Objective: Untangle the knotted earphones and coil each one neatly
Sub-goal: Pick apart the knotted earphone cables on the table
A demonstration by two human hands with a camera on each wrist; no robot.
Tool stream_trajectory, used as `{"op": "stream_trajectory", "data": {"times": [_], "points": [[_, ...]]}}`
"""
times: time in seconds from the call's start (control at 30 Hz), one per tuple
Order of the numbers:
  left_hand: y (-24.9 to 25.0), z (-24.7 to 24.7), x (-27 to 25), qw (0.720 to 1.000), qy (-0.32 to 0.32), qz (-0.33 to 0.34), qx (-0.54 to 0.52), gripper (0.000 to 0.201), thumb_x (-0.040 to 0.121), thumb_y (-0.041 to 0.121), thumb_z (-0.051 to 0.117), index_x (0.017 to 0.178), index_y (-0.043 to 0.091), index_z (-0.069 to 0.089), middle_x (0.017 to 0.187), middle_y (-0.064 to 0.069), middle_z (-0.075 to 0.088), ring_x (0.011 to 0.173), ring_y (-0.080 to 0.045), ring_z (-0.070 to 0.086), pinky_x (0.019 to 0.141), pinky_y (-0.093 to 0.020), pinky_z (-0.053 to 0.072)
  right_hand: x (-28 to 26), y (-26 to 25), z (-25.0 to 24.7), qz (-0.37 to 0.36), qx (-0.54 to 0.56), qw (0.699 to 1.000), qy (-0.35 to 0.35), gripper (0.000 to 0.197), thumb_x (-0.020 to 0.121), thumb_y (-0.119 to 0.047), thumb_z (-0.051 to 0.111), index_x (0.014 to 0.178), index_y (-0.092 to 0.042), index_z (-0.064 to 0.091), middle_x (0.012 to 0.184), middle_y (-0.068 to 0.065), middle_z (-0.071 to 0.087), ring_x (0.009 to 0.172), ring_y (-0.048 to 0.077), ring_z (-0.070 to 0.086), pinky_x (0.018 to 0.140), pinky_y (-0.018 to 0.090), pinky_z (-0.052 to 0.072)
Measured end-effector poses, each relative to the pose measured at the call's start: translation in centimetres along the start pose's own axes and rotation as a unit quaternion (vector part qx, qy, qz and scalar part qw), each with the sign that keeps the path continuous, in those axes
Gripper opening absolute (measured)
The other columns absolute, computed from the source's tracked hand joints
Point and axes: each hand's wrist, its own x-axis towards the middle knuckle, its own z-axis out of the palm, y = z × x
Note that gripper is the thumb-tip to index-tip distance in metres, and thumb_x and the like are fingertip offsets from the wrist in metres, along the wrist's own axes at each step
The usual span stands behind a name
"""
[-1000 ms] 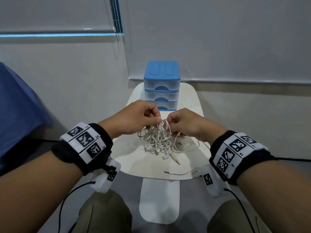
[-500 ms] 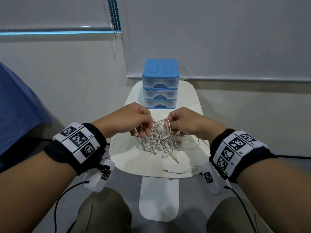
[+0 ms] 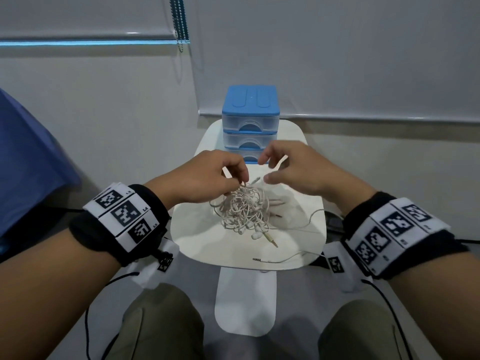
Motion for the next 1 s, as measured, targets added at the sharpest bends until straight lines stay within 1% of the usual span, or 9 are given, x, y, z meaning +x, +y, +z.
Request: {"op": "stream_trajectory", "data": {"times": [0.13, 0.23, 0.33, 0.47, 0.57, 0.67, 0.73, 0.83, 1.0], "points": [[0.0, 0.0, 0.1, 1.0, 0.029, 0.005, 0.0, 0.021, 0.09, 0.009, 0.068, 0.093, 0.029, 0.073, 0.098, 0.015, 0.072, 0.076, -0.008, 0.068, 0.058, -0.007, 0.041, -2.5, -1.9, -0.8, -0.062, 0.07, 0.992, -0.083, 0.012, 0.081, -0.008, 0.073, 0.082, -0.018, 0.078, 0.073, -0.005, 0.069, 0.067, 0.01, 0.055, 0.065, 0.025, 0.043], [0.1, 0.5, 0.1, 0.999, 0.03, 0.026, -0.013, 0.023, 0.089, 0.005, 0.066, 0.091, 0.028, 0.072, 0.097, 0.013, 0.072, 0.076, -0.009, 0.067, 0.064, -0.013, 0.046, -3.6, -1.9, 0.4, -0.067, -0.024, 0.982, -0.175, 0.003, 0.082, -0.022, 0.078, 0.081, -0.022, 0.082, 0.067, -0.017, 0.07, 0.066, -0.001, 0.057, 0.069, 0.022, 0.046], [0.3, 1.0, 0.0, 0.998, 0.036, 0.047, -0.018, 0.026, 0.088, 0.002, 0.064, 0.087, 0.026, 0.07, 0.095, 0.012, 0.071, 0.08, -0.015, 0.067, 0.067, -0.024, 0.053, -3.8, -0.9, 2.8, -0.086, -0.192, 0.967, -0.145, 0.012, 0.081, -0.031, 0.082, 0.091, -0.025, 0.08, 0.061, -0.017, 0.055, 0.064, 0.0, 0.052, 0.06, 0.014, 0.035], [0.4, 1.4, -0.3, 0.998, 0.011, 0.055, -0.028, 0.022, 0.085, 0.001, 0.065, 0.089, 0.022, 0.067, 0.083, 0.021, 0.067, 0.08, -0.01, 0.063, 0.065, -0.018, 0.047, -3.7, -0.5, 4.6, -0.077, -0.235, 0.958, -0.146, 0.011, 0.084, -0.017, 0.073, 0.092, -0.024, 0.076, 0.074, -0.015, 0.051, 0.081, 0.014, 0.054, 0.072, 0.031, 0.045], [0.0, 1.7, -0.9, 0.994, -0.054, 0.076, -0.063, 0.028, 0.077, 0.011, 0.071, 0.101, 0.019, 0.058, 0.094, 0.01, 0.068, 0.093, -0.012, 0.064, 0.078, -0.021, 0.05, -3.3, -1.4, 3.5, -0.062, -0.145, 0.981, -0.109, 0.003, 0.086, -0.018, 0.074, 0.086, -0.017, 0.077, 0.078, -0.008, 0.054, 0.077, 0.013, 0.052, 0.073, 0.031, 0.042], [-0.7, 1.9, -0.7, 0.994, -0.042, 0.071, -0.073, 0.032, 0.079, 0.013, 0.08, 0.102, 0.018, 0.058, 0.1, 0.002, 0.069, 0.101, -0.019, 0.063, 0.089, -0.033, 0.051, -3.3, -2.4, 2.0, -0.003, 0.029, 0.997, -0.065, 0.005, 0.085, -0.011, 0.073, 0.08, -0.01, 0.075, 0.083, -0.002, 0.063, 0.076, 0.003, 0.056, 0.076, 0.027, 0.046], [-0.9, 2.2, -0.6, 0.996, -0.041, 0.075, -0.039, 0.028, 0.081, 0.029, 0.081, 0.101, 0.023, 0.064, 0.102, 0.004, 0.068, 0.101, -0.02, 0.062, 0.094, -0.044, 0.05, -3.1, -3.0, 1.3, 0.023, 0.128, 0.99, -0.053, 0.008, 0.088, -0.007, 0.069, 0.08, -0.006, 0.071, 0.082, -0.004, 0.066, 0.072, -0.004, 0.057, 0.074, 0.023, 0.042], [-0.7, 2.8, -0.4, 0.997, -0.006, 0.074, -0.005, 0.022, 0.077, 0.057, 0.065, 0.094, 0.043, 0.065, 0.102, 0.012, 0.065, 0.104, -0.017, 0.061, 0.095, -0.056, 0.048, -2.6, -3.7, 0.6, 0.033, 0.22, 0.973, -0.067, 0.016, 0.087, -0.009, 0.063, 0.074, -0.017, 0.064, 0.078, -0.004, 0.061, 0.071, 0.004, 0.049, 0.07, 0.025, 0.034], [-0.2, 2.4, 0.2, 0.998, 0.002, 0.058, 0.035, 0.016, 0.077, 0.058, 0.063, 0.092, 0.057, 0.06, 0.105, 0.02, 0.062, 0.106, -0.005, 0.058, 0.101, -0.058, 0.043, -2.2, -3.9, 0.2, 0.048, 0.265, 0.958, -0.1, 0.026, 0.089, -0.021, 0.057, 0.063, -0.018, 0.056, 0.065, -0.003, 0.058, 0.064, 0.01, 0.045, 0.064, 0.028, 0.033]]}}
